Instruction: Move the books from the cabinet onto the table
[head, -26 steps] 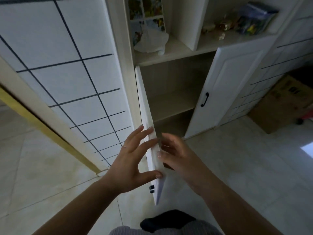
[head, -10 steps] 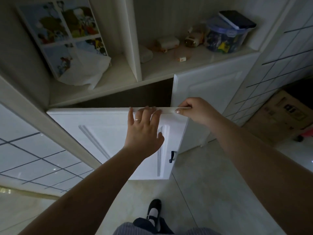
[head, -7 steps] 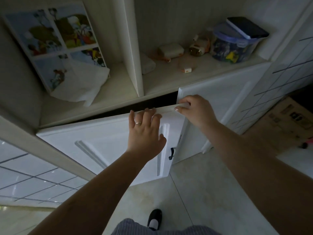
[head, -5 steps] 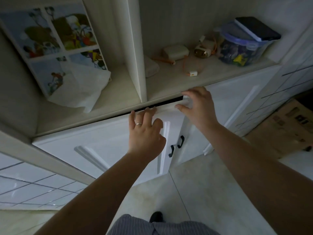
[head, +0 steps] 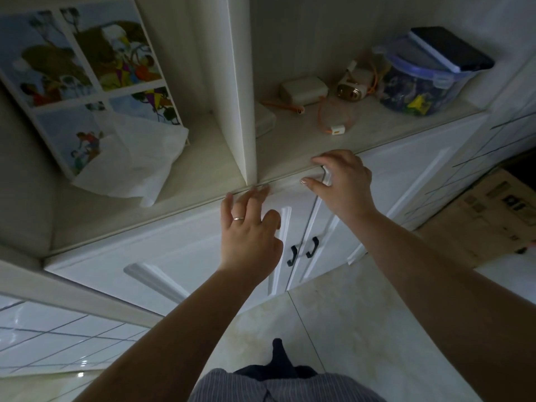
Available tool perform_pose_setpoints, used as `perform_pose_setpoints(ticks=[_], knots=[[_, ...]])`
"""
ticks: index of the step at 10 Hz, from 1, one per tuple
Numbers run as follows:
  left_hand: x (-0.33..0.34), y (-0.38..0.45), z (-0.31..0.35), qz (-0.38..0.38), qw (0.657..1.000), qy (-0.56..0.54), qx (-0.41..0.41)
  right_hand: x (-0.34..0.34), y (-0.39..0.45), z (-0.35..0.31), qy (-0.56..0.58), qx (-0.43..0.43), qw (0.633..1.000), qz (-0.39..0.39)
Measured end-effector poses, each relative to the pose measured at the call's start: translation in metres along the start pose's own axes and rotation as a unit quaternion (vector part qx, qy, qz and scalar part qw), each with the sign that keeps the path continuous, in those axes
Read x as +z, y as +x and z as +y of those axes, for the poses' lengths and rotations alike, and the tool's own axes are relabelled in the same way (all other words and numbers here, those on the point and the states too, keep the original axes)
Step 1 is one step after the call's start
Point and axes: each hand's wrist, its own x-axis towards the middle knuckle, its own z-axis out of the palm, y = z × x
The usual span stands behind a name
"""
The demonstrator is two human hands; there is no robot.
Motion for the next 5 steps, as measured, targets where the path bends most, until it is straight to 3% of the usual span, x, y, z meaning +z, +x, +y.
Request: perform_pose_setpoints(ticks=[3,5], knots=[[-0.011,-0.002,-0.006,-0.052,0.998,-0.029,0.029,-0.013,-0.017,-0.01,0.102,0.039,0.994,-0.002],[-0.02,-0.001,0.0,0.001,0.979,-0.205,-0.004,-0.039,-0.053,-0.003,0.178,0.131,0.975,-0.001]])
